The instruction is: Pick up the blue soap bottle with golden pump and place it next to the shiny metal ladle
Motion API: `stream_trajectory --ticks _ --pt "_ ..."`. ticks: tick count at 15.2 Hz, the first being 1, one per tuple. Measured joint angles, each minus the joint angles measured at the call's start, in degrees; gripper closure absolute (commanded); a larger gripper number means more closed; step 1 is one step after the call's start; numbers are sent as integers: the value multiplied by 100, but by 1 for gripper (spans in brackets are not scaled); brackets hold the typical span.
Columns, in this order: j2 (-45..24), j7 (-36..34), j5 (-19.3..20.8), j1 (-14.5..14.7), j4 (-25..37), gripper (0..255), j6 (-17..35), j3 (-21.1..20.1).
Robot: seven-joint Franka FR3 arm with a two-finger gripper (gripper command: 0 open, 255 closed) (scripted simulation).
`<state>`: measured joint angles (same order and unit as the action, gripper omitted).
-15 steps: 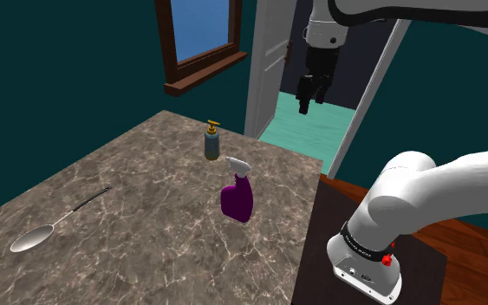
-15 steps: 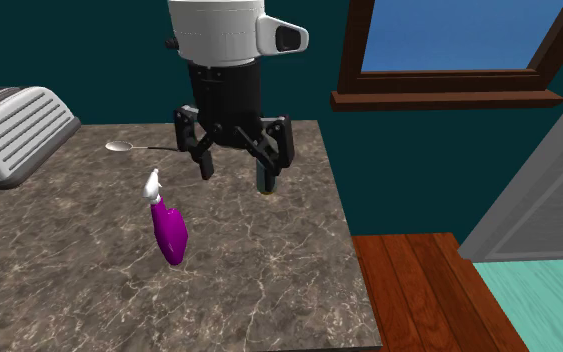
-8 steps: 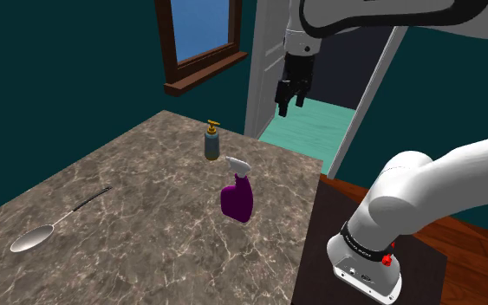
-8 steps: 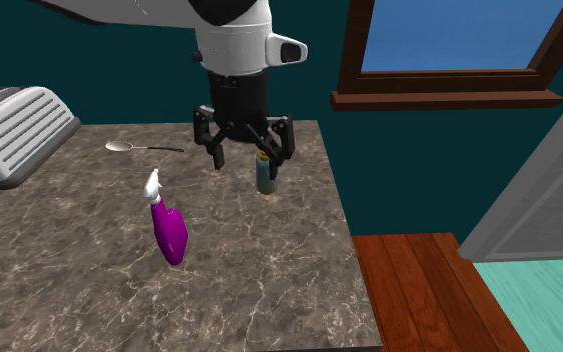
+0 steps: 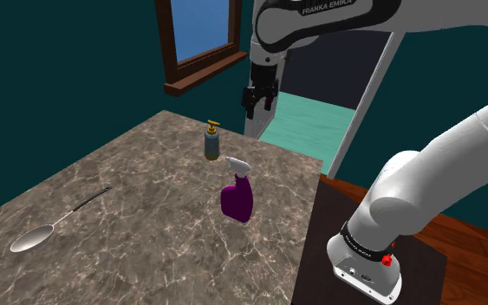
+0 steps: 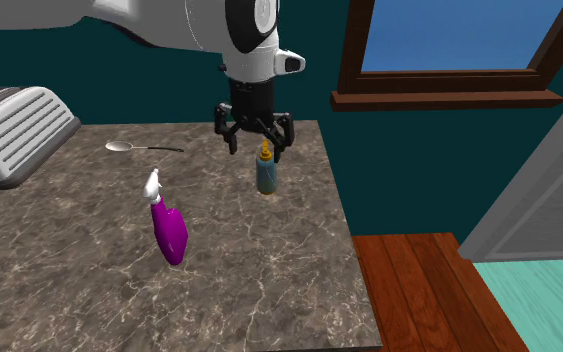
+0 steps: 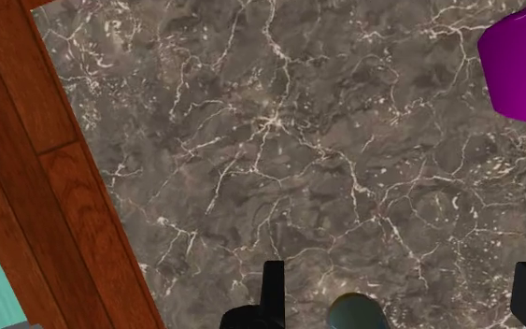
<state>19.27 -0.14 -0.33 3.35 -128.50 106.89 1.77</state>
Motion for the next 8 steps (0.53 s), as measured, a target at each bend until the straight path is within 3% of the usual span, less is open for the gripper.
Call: stream_trajectory --ticks 8 --pt "-1629 -6 -205 90 1060 0 739 -41"
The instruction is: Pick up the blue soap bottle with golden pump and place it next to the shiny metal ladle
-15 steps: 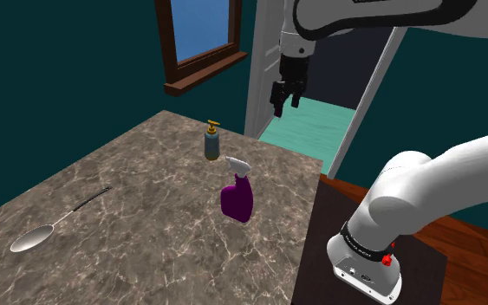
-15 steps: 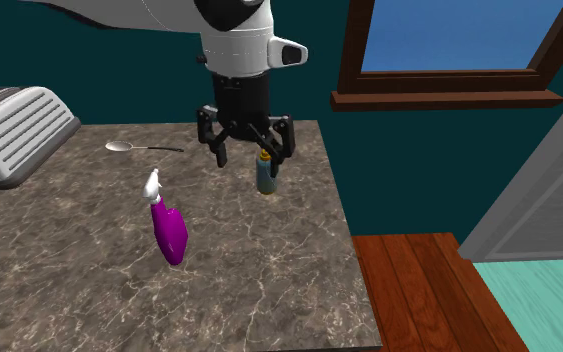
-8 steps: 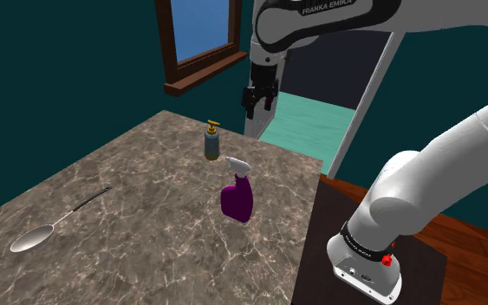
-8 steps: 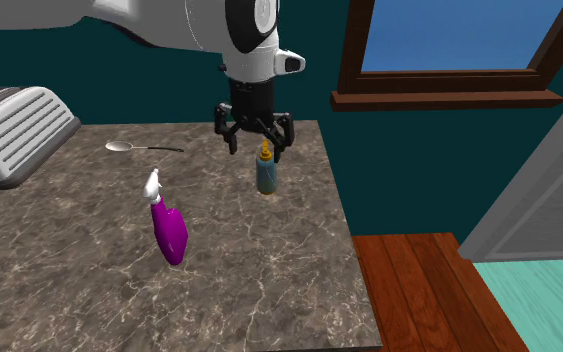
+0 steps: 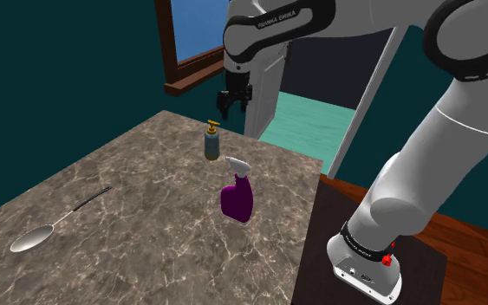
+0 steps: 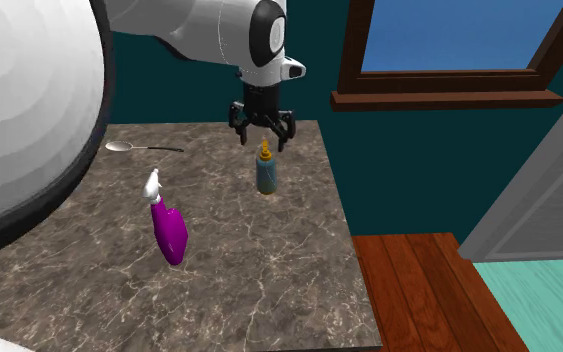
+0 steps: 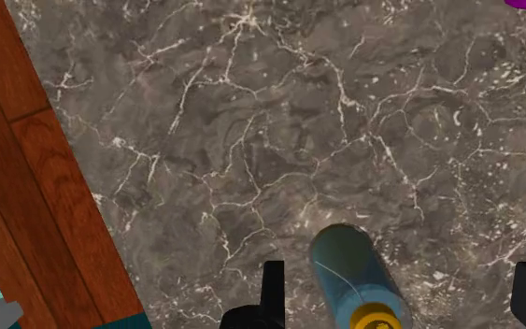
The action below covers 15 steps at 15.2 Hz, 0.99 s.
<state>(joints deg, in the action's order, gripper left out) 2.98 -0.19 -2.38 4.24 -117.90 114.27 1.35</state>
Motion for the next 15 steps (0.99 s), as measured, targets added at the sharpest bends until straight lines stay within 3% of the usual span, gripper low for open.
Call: stream_trajectory --ticks 8,15 --pt "-1483 -42 -158 67 1343 0 289 -75" --pt "-1744 -28 -182 79 1150 0 748 -89"
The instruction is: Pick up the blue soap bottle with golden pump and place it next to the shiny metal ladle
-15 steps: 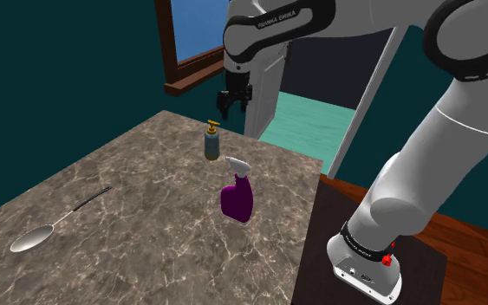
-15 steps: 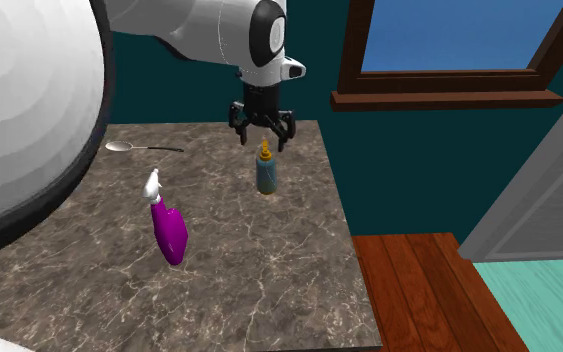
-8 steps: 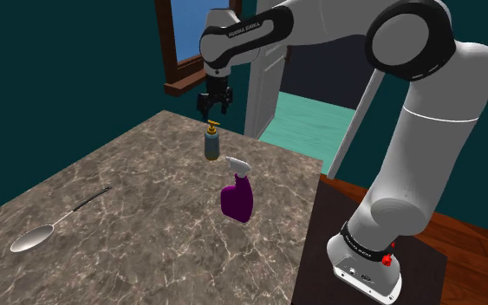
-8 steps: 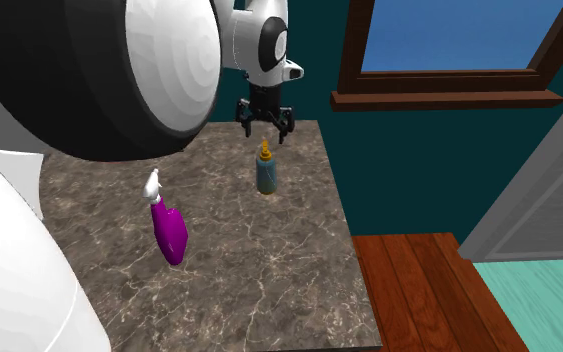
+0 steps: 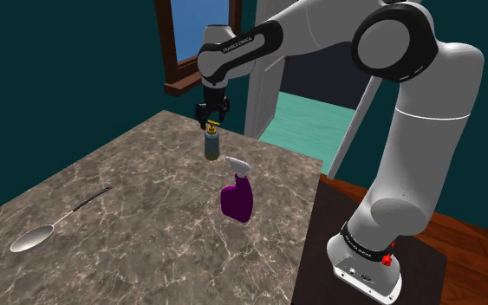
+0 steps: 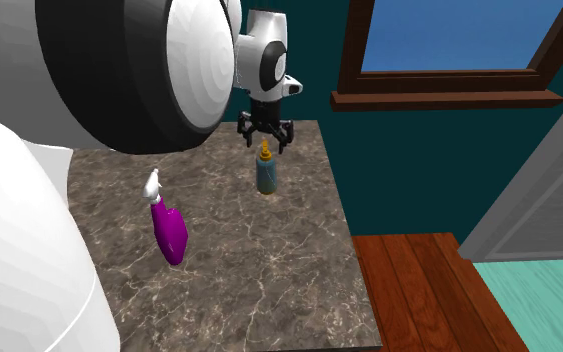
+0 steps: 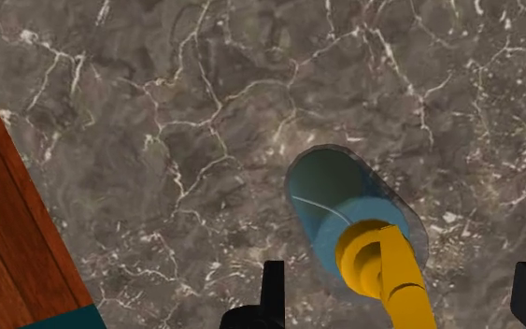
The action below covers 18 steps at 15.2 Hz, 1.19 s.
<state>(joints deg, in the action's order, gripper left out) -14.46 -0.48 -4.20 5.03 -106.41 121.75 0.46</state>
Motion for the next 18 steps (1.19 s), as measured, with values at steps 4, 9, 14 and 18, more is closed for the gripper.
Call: stream_trajectory --ticks 4,9,14,18 --pt "-17 -3 -1 3 -15 0 37 -2" --pt "-17 -3 -1 3 -16 255 38 -2" --pt "-17 -4 -1 4 -13 255 39 -3" --pt "-2 -10 1 6 3 255 5 -3"
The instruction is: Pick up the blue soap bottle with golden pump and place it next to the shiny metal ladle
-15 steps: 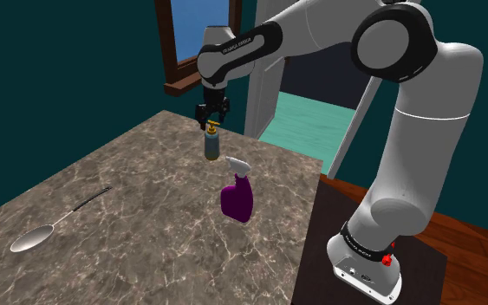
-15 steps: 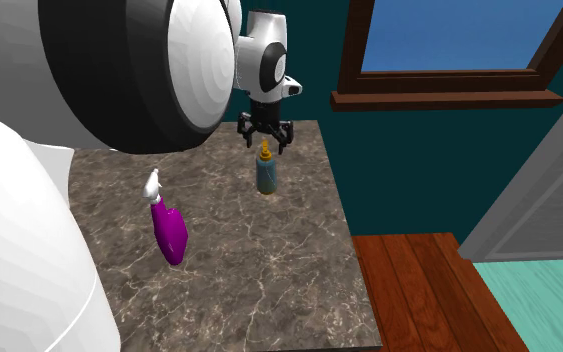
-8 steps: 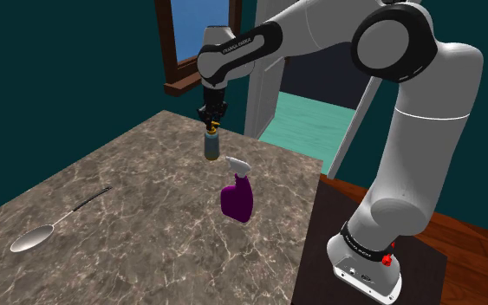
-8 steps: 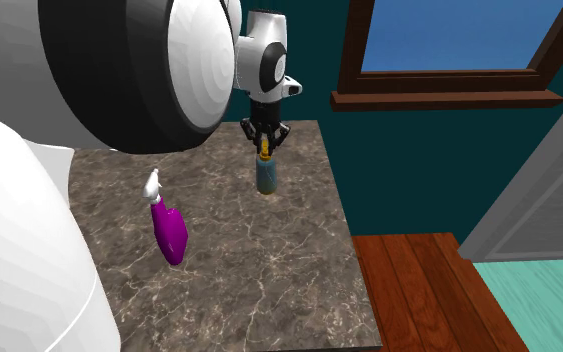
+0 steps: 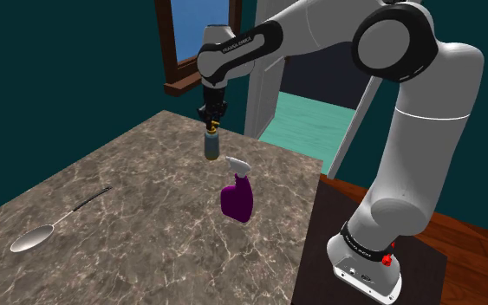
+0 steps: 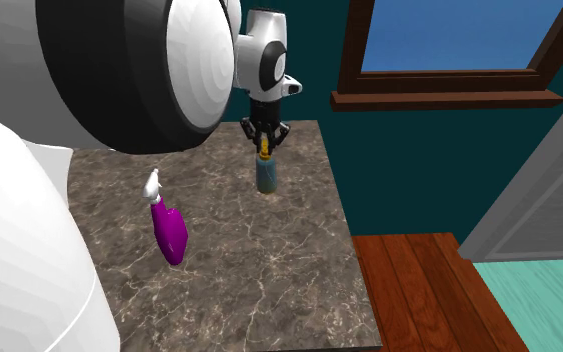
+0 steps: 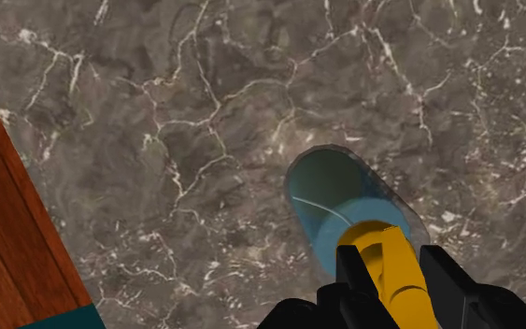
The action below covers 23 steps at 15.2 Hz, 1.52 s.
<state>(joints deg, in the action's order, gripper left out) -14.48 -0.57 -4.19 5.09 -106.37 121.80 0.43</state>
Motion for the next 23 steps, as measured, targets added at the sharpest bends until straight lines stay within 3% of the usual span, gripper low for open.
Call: stream_trajectory --ticks 23 --pt "396 -91 49 -13 1215 255 -1608 16"
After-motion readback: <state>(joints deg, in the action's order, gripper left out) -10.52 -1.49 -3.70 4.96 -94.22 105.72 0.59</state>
